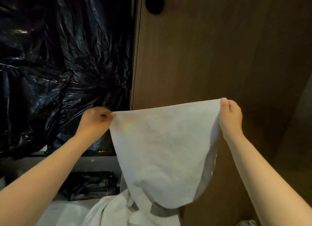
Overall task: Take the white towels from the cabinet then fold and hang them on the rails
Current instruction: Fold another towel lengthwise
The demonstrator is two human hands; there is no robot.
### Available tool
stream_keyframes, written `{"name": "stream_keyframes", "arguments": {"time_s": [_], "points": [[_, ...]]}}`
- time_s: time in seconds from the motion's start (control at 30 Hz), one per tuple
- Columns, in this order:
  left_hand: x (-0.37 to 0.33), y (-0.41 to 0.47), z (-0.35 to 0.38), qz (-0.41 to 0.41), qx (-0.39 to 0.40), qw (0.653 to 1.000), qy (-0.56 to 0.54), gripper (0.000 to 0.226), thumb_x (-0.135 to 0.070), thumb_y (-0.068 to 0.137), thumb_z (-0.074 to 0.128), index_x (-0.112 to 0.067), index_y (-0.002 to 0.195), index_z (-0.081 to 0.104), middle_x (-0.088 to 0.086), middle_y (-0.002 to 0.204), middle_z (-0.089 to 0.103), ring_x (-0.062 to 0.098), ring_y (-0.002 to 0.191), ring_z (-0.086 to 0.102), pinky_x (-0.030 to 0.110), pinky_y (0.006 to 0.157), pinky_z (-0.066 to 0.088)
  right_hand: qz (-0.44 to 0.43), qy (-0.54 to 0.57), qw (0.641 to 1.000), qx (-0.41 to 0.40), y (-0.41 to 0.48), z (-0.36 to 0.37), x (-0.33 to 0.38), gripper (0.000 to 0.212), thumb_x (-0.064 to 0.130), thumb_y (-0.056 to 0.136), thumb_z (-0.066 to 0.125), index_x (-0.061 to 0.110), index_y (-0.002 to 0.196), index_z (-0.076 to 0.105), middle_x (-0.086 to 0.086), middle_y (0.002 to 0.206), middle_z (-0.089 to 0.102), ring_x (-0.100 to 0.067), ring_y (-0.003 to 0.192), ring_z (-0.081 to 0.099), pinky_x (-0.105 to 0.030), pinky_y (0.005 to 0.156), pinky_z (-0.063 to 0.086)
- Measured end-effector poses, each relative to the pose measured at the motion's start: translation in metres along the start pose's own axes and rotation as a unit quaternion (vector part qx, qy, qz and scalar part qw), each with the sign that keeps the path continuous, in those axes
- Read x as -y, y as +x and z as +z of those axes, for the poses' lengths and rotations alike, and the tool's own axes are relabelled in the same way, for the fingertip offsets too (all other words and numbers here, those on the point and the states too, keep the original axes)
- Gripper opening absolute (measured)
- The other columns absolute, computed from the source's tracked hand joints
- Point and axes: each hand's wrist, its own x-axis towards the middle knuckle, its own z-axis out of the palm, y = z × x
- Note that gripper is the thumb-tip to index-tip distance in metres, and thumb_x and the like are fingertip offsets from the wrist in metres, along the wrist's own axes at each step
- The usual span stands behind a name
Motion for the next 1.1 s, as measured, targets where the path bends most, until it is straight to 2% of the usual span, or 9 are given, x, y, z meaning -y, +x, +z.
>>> {"name": "stream_keyframes", "arguments": {"time_s": [0.2,0.3,0.43,0.53,0.6,0.73,0.83,0.93,1.1], "points": [[-0.032,0.035,-0.009,0.033,-0.112,0.991,-0.064,0.015,-0.013,0.09,0.061,-0.01,0.104,0.066,0.004,0.086,0.063,0.015,0.076,0.053,0.021,0.069,0.033,-0.006,0.016,0.999,-0.04,0.018,-0.004,0.004,0.03,0.035,0.104,0.038,0.013,0.102,0.058,0.004,0.089,0.054,-0.008,0.083,0.052,-0.022,0.075,0.041],[-0.034,0.037,-0.009,0.043,-0.129,0.988,-0.079,0.023,-0.009,0.089,0.062,-0.007,0.111,0.064,0.005,0.086,0.061,0.019,0.078,0.054,0.022,0.072,0.036,-0.012,0.022,0.999,-0.043,0.021,-0.004,0.001,0.026,0.034,0.103,0.041,0.015,0.1,0.058,0.002,0.093,0.057,-0.008,0.085,0.052,-0.026,0.078,0.042],[-0.036,0.036,-0.01,0.053,-0.136,0.987,-0.068,0.017,-0.015,0.093,0.058,-0.003,0.102,0.065,0.007,0.082,0.061,0.026,0.079,0.057,0.028,0.07,0.038,0.003,0.048,0.997,-0.052,0.021,-0.002,-0.002,0.034,0.035,0.103,0.041,0.009,0.109,0.061,-0.004,0.101,0.06,-0.015,0.095,0.056,-0.031,0.084,0.046],[-0.04,0.028,-0.01,0.033,-0.111,0.988,-0.101,0.014,-0.022,0.099,0.049,-0.009,0.103,0.051,0.001,0.075,0.052,0.015,0.066,0.049,0.028,0.056,0.036,-0.03,0.026,0.997,-0.06,0.015,-0.003,-0.004,0.034,0.034,0.104,0.037,0.008,0.109,0.058,-0.002,0.1,0.058,-0.013,0.093,0.054,-0.029,0.082,0.044],[-0.045,0.022,-0.01,0.003,-0.096,0.983,-0.158,0.011,-0.022,0.101,0.043,-0.013,0.106,0.044,-0.002,0.078,0.051,0.008,0.067,0.047,0.024,0.057,0.038,-0.061,0.014,0.996,-0.063,0.008,-0.004,-0.003,0.027,0.031,0.105,0.035,0.013,0.105,0.056,0.004,0.093,0.055,-0.008,0.085,0.052,-0.021,0.076,0.04],[-0.044,0.02,-0.012,-0.052,-0.088,0.971,-0.214,0.012,-0.026,0.099,0.047,-0.016,0.105,0.05,-0.004,0.079,0.051,0.007,0.067,0.046,0.023,0.059,0.037,-0.068,0.014,0.995,-0.07,0.003,-0.01,-0.005,0.029,0.031,0.105,0.036,0.013,0.096,0.057,0.004,0.086,0.054,-0.006,0.078,0.051,-0.017,0.071,0.041],[-0.034,0.022,-0.006,-0.053,-0.04,0.986,-0.155,0.021,-0.027,0.099,0.049,-0.012,0.112,0.055,-0.003,0.085,0.054,0.011,0.072,0.049,0.023,0.06,0.037,-0.046,-0.039,0.997,-0.052,0.001,-0.011,-0.023,0.031,0.032,0.104,0.038,0.01,0.099,0.059,-0.001,0.088,0.057,-0.012,0.082,0.054,-0.023,0.072,0.043],[-0.012,0.01,0.015,-0.072,0.053,0.994,-0.065,0.031,-0.025,0.099,0.048,-0.008,0.125,0.05,0.007,0.107,0.057,0.022,0.092,0.053,0.032,0.074,0.038,-0.013,-0.185,0.982,-0.017,-0.012,-0.003,-0.058,0.033,0.034,0.104,0.039,0.01,0.111,0.059,-0.003,0.094,0.061,-0.017,0.088,0.059,-0.024,0.069,0.044],[0.017,-0.036,0.051,-0.083,0.071,0.994,0.012,0.021,-0.025,0.098,0.049,-0.009,0.111,0.053,0.009,0.085,0.056,0.027,0.078,0.053,0.037,0.068,0.042,0.031,-0.31,0.949,0.042,-0.062,0.004,-0.118,0.034,0.037,0.102,0.042,0.01,0.115,0.059,-0.007,0.099,0.067,-0.024,0.093,0.065,-0.031,0.073,0.05]]}}
